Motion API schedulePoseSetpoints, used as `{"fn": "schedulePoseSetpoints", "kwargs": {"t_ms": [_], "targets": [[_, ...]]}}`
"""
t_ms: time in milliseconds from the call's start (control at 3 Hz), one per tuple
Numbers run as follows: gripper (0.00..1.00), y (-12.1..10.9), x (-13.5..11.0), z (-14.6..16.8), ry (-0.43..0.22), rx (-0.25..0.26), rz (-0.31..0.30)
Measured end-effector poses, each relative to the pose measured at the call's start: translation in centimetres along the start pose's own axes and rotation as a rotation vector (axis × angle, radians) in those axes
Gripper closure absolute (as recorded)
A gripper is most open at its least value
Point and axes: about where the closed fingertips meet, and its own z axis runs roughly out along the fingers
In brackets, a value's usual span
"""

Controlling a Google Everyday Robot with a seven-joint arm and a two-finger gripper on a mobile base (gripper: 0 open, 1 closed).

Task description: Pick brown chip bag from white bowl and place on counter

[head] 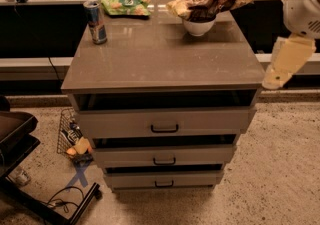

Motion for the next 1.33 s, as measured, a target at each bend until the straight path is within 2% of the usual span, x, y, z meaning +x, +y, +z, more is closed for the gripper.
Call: {"fn": "schedulePoseSetpoints", "kwargs": {"t_ms": [333,667,1333], "targets": [[0.00,-5.1,-0.1,2.0,-0.006,0.168,-0.036],[0.00,-9.9,-1.1,3.5,-0.025,0.296,-0.031],[0.00,-10.1,-1.6,3.7,-0.040,0.308,-0.030]]}}
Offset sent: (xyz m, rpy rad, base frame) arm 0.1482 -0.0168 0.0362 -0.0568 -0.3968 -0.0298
